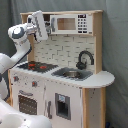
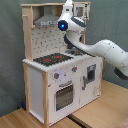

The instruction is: Play with the kitchen

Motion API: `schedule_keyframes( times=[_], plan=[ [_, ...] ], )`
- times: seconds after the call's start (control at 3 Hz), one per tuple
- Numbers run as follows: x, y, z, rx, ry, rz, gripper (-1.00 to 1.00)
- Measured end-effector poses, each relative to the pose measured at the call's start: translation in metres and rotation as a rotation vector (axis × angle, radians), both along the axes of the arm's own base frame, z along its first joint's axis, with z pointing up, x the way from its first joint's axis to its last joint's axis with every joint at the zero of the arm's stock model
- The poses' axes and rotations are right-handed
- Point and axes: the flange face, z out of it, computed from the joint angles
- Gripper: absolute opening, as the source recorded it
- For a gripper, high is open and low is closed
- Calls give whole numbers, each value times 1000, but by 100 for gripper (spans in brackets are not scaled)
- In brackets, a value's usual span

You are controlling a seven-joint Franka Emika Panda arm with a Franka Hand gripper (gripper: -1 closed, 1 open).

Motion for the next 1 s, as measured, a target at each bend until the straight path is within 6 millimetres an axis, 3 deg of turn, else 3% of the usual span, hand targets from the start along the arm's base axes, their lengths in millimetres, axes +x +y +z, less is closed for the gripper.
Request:
schedule_keyframes(
  times=[0.67, 1.0],
  plan=[
    [-5, -39, 7, 41, 123, -165, -100],
    [-27, -53, 14, 87, 153, -212, -100]
  ],
)
